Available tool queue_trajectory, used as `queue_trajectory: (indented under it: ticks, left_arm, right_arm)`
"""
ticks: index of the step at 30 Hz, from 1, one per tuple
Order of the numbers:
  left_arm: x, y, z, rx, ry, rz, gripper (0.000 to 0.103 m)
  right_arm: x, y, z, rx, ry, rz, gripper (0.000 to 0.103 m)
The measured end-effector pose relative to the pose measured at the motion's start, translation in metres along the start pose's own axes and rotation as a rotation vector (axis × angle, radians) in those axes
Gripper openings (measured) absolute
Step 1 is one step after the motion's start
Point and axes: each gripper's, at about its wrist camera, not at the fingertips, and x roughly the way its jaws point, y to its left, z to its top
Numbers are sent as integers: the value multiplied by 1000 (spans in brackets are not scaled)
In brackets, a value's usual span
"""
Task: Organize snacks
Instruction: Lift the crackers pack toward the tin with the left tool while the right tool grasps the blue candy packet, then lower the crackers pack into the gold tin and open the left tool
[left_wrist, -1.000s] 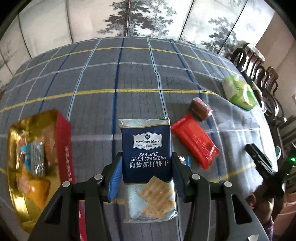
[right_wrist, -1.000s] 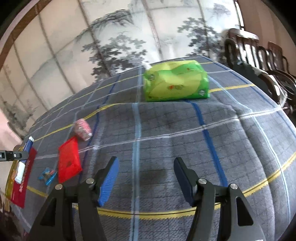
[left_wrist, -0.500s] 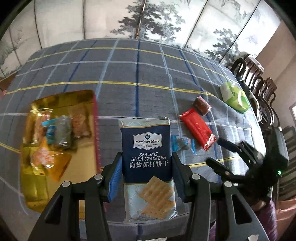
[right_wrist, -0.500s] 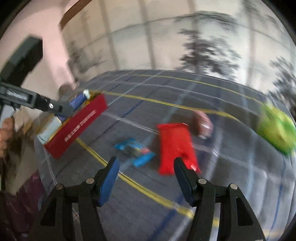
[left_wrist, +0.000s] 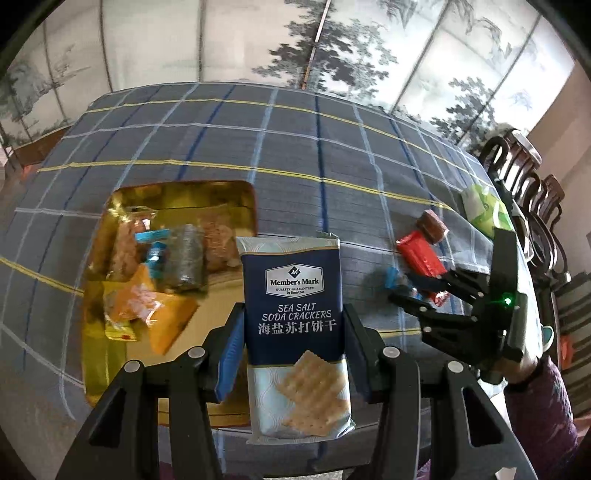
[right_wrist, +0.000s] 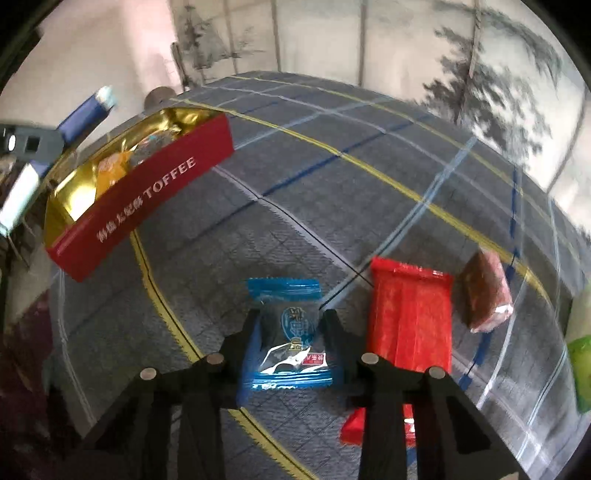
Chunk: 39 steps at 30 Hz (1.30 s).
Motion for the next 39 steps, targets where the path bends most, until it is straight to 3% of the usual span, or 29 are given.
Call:
queue_trajectory:
  ticks: [3, 6, 10, 12, 16, 20, 26, 30, 39]
  left_arm:
    - [-3, 11, 0, -15, -11, 18, 46]
    - [-5, 26, -1, -30, -14, 34, 46]
    - [-5, 41, -2, -47, -15, 50, 46]
    - [-5, 45, -2, -54, -19, 55, 46]
    - [-2, 50, -4, -56, -24, 58, 46]
    - [2, 54, -6, -70, -4, 52, 46]
    - [-8, 56, -13, -91, 26, 32, 46]
    - [-9, 52, -16, -67, 34, 63, 46]
    - [21, 56, -10, -75, 94, 60, 46]
  right_arm:
    - [-10, 9, -8, 37, -23, -36, 32]
    - [-42, 15, -26, 123, -149, -40, 32]
    - [-102, -12, -64, 366, -352, -156, 32]
    - [-124, -39, -86, 510, -406, -247, 32]
    - [-141, -98, -124, 702, -366, -443, 32]
    - [-145, -129, -141, 765, -313, -537, 32]
    - [-137, -144, -152, 809, -296, -564, 32]
    - [-127, -144, -153, 818, -289, -561, 32]
    - [-124, -150, -155, 835, -283, -553, 32]
